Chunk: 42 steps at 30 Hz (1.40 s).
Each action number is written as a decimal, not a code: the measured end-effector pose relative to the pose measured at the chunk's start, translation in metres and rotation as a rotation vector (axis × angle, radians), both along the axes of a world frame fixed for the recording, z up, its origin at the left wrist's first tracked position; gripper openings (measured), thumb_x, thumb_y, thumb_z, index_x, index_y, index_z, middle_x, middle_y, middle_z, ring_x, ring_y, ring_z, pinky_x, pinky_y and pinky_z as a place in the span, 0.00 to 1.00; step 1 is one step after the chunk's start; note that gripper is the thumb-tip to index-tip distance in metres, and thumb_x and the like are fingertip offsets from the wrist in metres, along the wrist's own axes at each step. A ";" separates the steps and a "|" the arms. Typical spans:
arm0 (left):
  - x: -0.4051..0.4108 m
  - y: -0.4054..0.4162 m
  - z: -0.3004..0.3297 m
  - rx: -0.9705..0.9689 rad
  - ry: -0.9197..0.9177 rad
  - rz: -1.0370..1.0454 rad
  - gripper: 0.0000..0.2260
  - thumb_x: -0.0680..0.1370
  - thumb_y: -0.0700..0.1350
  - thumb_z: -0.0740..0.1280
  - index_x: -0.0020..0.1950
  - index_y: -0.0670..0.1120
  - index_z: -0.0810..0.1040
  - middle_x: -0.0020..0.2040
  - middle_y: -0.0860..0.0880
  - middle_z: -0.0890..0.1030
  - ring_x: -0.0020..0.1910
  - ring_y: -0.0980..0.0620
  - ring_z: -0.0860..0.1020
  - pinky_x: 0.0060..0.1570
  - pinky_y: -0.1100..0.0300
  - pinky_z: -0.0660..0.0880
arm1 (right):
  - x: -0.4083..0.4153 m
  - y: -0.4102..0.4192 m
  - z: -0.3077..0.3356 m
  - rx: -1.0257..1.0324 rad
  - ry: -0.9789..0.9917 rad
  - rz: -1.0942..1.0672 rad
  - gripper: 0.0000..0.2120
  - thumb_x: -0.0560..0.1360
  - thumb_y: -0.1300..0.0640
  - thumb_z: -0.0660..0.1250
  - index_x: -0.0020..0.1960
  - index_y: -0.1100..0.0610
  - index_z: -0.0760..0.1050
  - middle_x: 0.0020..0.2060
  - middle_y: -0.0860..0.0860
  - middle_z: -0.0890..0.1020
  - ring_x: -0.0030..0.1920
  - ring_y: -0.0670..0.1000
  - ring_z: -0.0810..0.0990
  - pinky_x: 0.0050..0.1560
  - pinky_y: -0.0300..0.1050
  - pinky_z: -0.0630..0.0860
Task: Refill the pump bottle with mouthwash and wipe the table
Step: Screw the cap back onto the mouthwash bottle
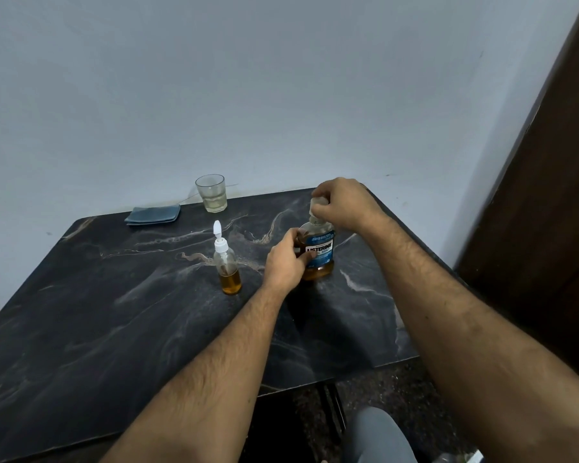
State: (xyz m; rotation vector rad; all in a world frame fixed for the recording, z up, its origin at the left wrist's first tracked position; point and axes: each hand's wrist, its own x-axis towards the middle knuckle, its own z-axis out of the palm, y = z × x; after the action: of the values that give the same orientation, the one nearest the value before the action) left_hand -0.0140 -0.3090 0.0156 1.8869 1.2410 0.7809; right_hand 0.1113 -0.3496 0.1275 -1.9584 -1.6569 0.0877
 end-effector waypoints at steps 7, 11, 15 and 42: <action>-0.001 -0.002 0.003 -0.008 0.032 -0.008 0.21 0.79 0.44 0.69 0.70 0.51 0.69 0.68 0.50 0.77 0.67 0.51 0.74 0.66 0.47 0.70 | 0.001 0.006 0.005 -0.090 -0.103 -0.060 0.13 0.73 0.48 0.69 0.51 0.56 0.82 0.46 0.49 0.83 0.45 0.49 0.79 0.41 0.43 0.75; -0.001 -0.004 0.004 -0.007 0.033 -0.010 0.21 0.79 0.44 0.69 0.71 0.50 0.69 0.68 0.50 0.77 0.68 0.50 0.74 0.67 0.47 0.70 | 0.001 0.007 0.006 -0.150 -0.243 -0.141 0.29 0.70 0.31 0.67 0.54 0.55 0.77 0.47 0.49 0.81 0.48 0.51 0.78 0.43 0.46 0.74; -0.001 -0.004 0.005 -0.010 0.023 -0.007 0.22 0.78 0.43 0.69 0.71 0.51 0.69 0.68 0.50 0.77 0.67 0.51 0.75 0.66 0.49 0.71 | 0.011 0.008 0.004 -0.184 0.206 0.083 0.28 0.75 0.47 0.69 0.71 0.56 0.69 0.59 0.52 0.79 0.62 0.54 0.78 0.56 0.47 0.75; -0.004 -0.003 0.004 0.024 0.017 -0.044 0.18 0.78 0.43 0.69 0.67 0.51 0.71 0.65 0.50 0.79 0.66 0.51 0.76 0.65 0.47 0.73 | 0.021 -0.003 -0.036 0.017 0.575 0.204 0.25 0.77 0.60 0.70 0.72 0.54 0.69 0.66 0.49 0.76 0.64 0.46 0.74 0.61 0.44 0.75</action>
State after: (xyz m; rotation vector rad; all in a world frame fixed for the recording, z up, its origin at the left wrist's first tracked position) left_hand -0.0180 -0.3115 0.0198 1.9375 1.2015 0.7604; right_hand 0.1323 -0.3530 0.0918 -1.5445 -1.4448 0.6476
